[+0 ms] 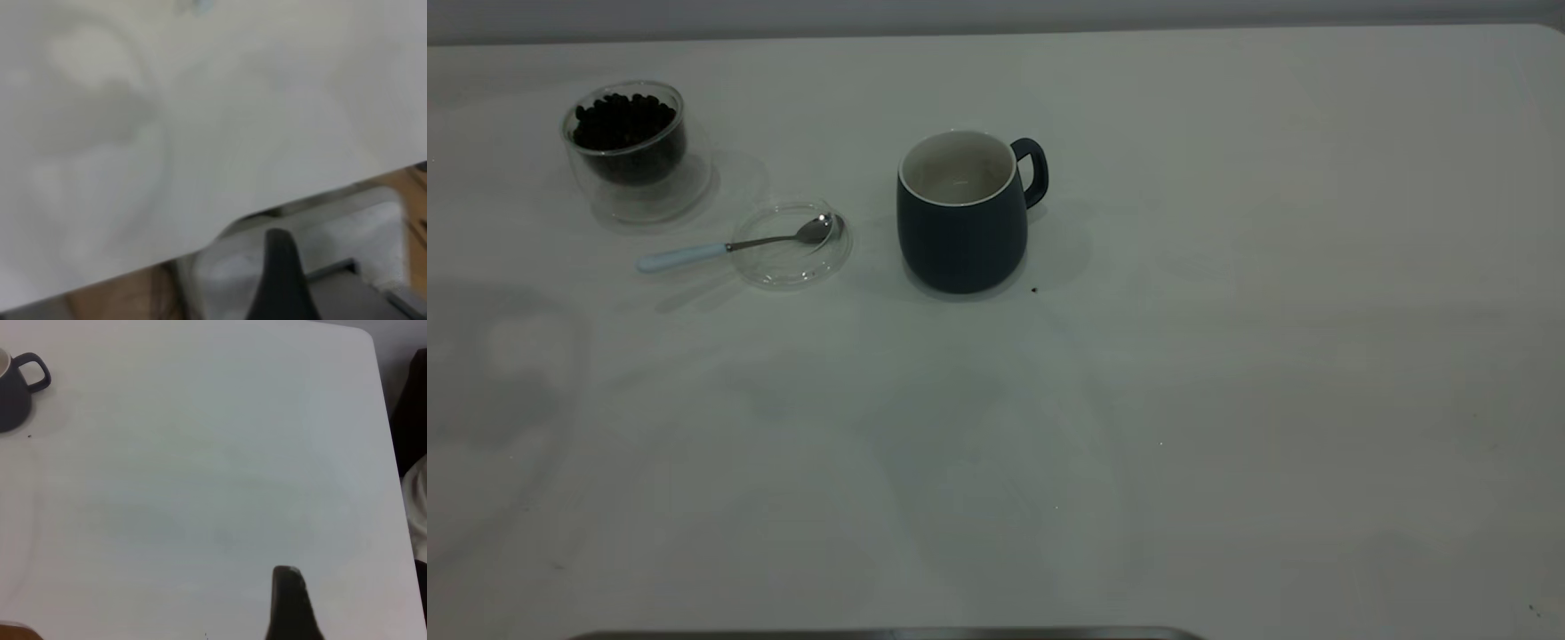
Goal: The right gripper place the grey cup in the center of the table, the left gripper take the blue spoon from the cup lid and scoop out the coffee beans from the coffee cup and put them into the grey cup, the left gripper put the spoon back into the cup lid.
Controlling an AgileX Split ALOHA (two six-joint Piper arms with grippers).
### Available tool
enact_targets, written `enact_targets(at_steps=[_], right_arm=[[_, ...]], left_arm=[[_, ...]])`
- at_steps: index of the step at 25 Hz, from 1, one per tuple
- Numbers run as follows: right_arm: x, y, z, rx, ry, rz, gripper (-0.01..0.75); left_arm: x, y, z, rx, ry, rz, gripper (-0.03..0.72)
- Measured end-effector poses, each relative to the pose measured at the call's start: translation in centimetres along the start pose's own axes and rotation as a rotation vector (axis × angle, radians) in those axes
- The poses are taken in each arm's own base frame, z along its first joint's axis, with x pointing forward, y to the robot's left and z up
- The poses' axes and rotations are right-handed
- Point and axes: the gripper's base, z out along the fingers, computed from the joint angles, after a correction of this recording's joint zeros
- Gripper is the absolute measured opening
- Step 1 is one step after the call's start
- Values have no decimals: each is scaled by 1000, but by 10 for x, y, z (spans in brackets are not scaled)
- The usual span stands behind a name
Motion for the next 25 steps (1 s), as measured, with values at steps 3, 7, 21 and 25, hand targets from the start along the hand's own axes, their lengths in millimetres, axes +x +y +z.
enact_targets(at_steps=[3,7,21,25], right_arm=[[0,0,0,0,0,0,459],[0,0,0,0,0,0,459],[0,0,0,0,0,0,459],[0,0,0,0,0,0,459]], left_arm=[[18,-10,-32,-117,-76,-31,588],[43,-24,-66,-217,-183,-51,582],[169,-76,-104,-336,-505,-2,582],[210,-95,-118,-393,-662,63,582]])
